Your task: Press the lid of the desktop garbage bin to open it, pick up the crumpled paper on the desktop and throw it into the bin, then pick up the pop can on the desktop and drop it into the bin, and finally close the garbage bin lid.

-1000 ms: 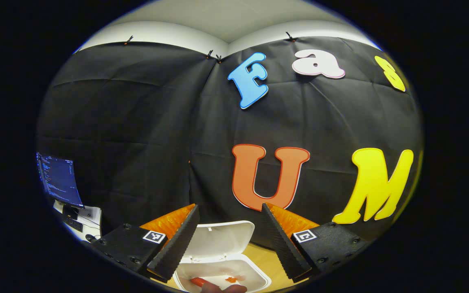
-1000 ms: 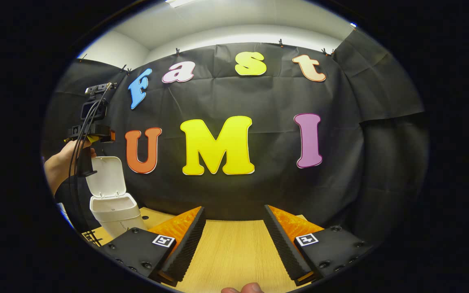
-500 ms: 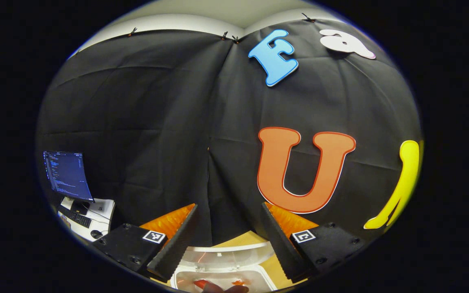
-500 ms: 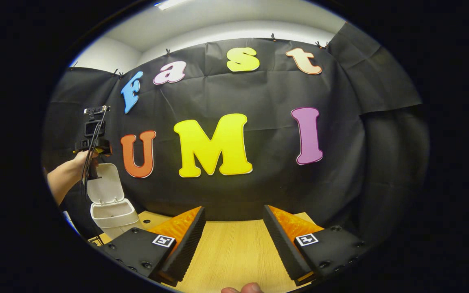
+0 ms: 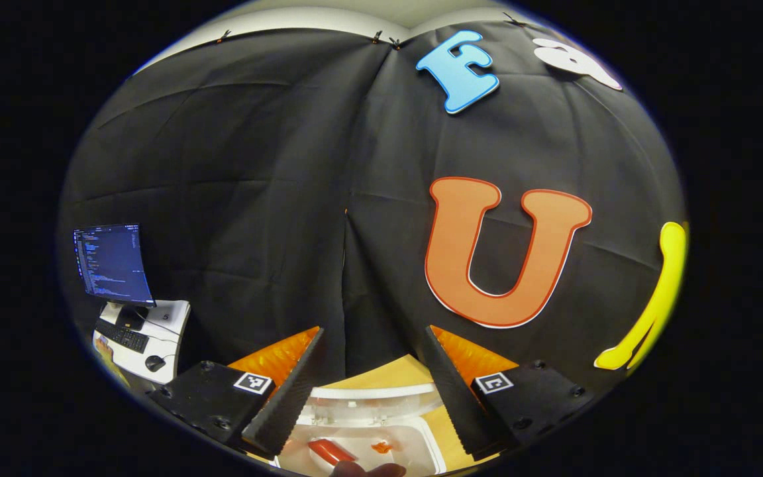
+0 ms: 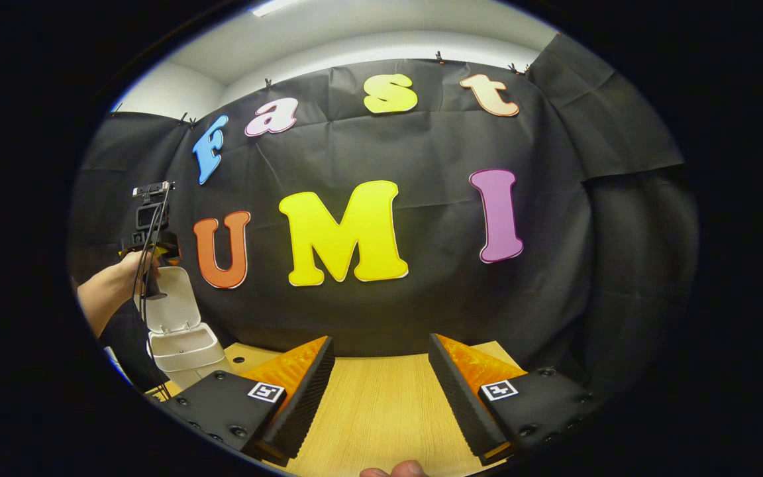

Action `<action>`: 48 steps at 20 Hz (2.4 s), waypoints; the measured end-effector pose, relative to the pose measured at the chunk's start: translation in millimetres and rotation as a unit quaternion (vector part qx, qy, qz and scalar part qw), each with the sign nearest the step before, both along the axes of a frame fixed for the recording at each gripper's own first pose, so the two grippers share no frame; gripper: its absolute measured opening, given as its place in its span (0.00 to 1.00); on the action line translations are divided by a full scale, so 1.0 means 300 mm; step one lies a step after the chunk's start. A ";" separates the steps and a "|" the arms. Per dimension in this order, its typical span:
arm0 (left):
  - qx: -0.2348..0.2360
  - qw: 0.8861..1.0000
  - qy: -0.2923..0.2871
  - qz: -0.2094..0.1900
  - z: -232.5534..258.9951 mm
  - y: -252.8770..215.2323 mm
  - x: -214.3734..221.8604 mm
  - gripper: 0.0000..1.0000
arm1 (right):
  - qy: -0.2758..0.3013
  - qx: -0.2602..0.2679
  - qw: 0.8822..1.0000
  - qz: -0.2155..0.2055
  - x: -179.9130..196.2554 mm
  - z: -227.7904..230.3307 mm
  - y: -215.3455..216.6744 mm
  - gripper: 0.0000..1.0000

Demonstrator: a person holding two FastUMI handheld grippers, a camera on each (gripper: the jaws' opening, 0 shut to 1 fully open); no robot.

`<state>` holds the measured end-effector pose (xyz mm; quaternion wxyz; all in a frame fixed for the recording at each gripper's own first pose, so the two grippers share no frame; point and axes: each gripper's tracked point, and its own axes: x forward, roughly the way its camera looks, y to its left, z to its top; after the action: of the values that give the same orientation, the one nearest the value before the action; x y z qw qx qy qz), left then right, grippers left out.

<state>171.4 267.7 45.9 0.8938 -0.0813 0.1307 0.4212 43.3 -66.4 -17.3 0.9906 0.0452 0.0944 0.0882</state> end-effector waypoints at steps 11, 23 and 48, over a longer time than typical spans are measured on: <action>-0.002 0.999 0.003 -0.033 -0.179 -0.315 -0.176 0.95 | -0.004 -0.006 1.000 0.014 -0.014 -0.002 -0.021 0.91; -0.019 0.998 0.021 -0.054 -0.430 -0.428 -0.300 0.94 | 0.012 -0.018 0.999 0.042 -0.036 -0.035 0.017 0.92; 0.015 0.992 0.030 -0.120 -0.510 -0.469 -0.315 0.94 | 0.034 -0.009 0.997 0.062 -0.034 -0.105 0.088 0.91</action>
<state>77.0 126.9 -107.2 0.9348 -0.0395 0.1597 0.3149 33.3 -39.9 -48.8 0.9799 0.0333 0.1313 0.1467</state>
